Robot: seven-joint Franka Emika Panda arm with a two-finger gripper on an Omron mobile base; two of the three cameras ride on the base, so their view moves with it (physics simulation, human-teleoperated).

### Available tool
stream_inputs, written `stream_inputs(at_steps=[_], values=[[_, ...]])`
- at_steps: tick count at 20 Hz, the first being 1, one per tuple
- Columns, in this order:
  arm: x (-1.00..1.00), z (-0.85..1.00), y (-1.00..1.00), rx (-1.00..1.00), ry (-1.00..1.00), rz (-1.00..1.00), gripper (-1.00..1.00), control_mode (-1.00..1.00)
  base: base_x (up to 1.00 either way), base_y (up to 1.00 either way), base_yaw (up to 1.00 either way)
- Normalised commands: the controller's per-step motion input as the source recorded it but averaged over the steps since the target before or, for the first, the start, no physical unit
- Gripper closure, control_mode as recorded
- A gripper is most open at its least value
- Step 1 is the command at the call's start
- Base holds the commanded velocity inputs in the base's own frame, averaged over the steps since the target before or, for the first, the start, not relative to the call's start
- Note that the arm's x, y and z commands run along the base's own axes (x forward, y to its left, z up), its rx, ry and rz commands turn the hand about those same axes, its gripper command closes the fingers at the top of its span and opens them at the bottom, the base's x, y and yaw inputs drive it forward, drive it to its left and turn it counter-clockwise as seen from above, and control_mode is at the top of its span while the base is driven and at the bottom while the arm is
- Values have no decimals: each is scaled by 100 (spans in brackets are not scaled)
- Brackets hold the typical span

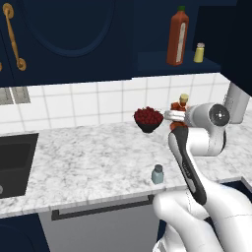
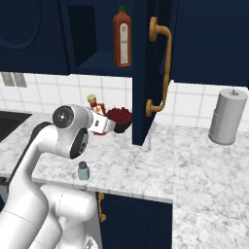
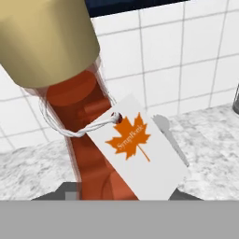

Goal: Put the shaker and condiment bottle from the counter next to their counterparts in the cabinet.

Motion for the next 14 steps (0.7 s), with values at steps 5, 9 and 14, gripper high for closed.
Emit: stream_inputs(at_steps=[5,9,14], values=[[-18,40,1,-6,0,6,100,-100,0,0,0],[-27,51,0,0,0,1,100,-100,0,0,0],[-30,55,0,8,7,0,100,-100,0,0,0]])
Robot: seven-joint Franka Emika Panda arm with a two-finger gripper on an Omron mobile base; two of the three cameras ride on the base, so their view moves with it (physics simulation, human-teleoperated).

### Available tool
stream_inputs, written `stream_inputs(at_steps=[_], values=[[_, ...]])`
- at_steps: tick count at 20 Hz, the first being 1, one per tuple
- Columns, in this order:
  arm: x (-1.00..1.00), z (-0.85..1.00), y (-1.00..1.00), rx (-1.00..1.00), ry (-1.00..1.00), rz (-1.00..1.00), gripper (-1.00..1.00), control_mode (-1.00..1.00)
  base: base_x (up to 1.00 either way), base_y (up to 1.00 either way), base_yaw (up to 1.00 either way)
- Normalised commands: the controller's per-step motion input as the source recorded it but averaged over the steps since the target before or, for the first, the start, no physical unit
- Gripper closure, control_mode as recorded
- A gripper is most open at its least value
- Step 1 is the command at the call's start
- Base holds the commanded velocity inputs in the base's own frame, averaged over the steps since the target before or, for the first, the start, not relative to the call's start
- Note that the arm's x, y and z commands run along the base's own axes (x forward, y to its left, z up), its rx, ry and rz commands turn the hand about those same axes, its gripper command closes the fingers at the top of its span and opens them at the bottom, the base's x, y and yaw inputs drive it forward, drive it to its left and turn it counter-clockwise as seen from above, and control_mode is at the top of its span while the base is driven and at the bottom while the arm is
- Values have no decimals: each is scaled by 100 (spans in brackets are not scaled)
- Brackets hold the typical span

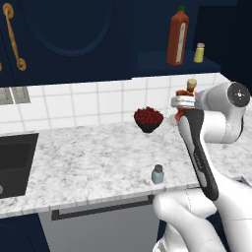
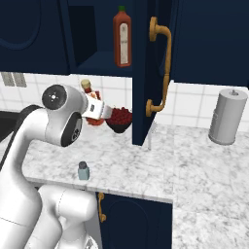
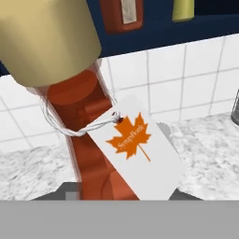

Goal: Put the shaker and condiment bottle from the counter next to their counterparts in the cabinet.

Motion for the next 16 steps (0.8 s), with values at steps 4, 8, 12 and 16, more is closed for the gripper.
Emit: stream_inputs(at_steps=[4,8,12,16], values=[[-15,45,0,5,15,0,100,-100,0,0,0],[-15,36,0,1,16,0,100,-100,0,0,0],[-3,37,0,4,15,0,100,-100,0,0,0],[0,31,0,5,4,0,100,-100,0,0,0]])
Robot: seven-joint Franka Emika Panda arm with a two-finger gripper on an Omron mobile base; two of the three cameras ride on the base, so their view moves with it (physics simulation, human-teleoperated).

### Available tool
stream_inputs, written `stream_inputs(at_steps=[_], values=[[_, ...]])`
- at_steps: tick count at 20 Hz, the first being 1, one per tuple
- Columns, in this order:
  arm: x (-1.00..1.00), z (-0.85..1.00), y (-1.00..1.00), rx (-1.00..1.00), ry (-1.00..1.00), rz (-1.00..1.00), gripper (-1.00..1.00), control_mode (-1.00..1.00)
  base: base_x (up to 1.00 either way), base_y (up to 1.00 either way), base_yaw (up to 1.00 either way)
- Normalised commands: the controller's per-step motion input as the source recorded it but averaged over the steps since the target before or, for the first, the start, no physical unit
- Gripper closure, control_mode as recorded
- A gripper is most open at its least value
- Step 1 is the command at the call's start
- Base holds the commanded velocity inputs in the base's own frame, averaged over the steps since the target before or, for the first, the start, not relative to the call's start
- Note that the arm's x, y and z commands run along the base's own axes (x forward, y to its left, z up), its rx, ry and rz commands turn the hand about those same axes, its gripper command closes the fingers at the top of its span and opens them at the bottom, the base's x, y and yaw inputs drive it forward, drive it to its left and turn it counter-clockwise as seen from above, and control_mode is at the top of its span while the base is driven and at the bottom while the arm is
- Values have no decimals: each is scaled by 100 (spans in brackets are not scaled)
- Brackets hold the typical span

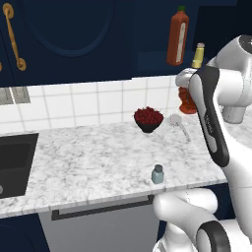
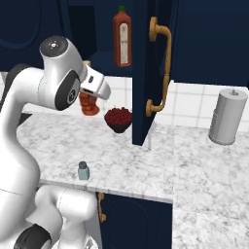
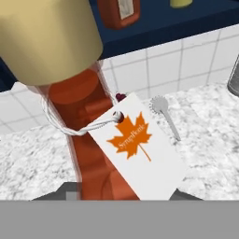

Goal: Put the shaker and condiment bottle from the counter next to their counterparts in the cabinet.

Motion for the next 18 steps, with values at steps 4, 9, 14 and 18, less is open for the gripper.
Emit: stream_inputs(at_steps=[4,9,14,18], values=[[0,23,0,3,0,0,100,-100,0,0,0],[0,28,0,0,-10,0,100,-100,0,0,0],[0,34,1,0,-15,0,100,-100,0,0,0],[0,31,1,0,-13,0,100,-100,0,0,0]])
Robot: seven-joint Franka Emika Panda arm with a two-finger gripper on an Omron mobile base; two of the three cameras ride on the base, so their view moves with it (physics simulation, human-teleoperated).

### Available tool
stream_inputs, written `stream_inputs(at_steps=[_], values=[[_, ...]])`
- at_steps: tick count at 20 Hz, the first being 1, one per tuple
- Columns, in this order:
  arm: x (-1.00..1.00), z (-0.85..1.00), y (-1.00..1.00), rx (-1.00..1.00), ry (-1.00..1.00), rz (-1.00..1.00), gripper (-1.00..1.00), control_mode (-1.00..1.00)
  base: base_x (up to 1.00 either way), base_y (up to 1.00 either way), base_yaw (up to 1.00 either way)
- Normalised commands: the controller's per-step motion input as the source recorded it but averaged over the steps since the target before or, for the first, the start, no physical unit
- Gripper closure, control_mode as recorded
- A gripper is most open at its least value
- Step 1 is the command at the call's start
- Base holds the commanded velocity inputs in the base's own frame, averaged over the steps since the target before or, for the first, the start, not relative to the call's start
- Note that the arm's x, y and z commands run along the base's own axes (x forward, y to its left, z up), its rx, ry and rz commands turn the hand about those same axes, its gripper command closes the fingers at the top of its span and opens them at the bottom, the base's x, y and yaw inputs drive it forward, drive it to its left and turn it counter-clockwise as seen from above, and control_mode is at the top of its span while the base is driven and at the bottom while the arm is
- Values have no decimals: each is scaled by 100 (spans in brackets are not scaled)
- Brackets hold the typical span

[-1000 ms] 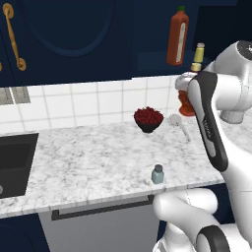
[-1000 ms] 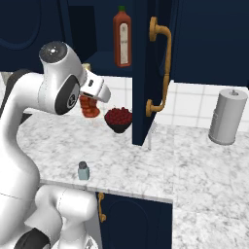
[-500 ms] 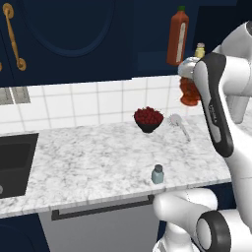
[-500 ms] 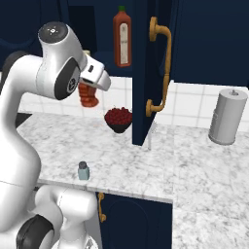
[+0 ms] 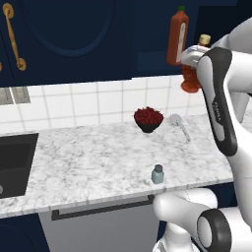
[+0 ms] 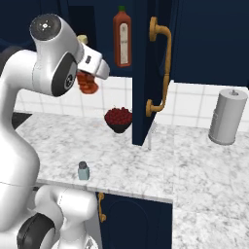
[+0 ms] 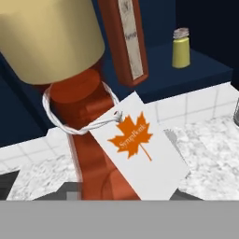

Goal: Put the shaker and condiment bottle from the counter next to their counterparts in the cabinet.

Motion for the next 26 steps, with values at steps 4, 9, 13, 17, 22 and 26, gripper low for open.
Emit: stream_inputs(at_steps=[4,9,13,17,22,26], values=[[0,18,4,-3,-7,0,100,-100,0,0,0],[0,16,4,-7,-6,0,100,-100,0,0,0],[0,13,4,-8,-5,0,100,-100,0,0,0],[1,12,3,-7,-2,0,100,-100,0,0,0],[20,12,0,0,0,0,100,-100,0,0,0],[24,10,0,0,-2,0,100,-100,0,0,0]])
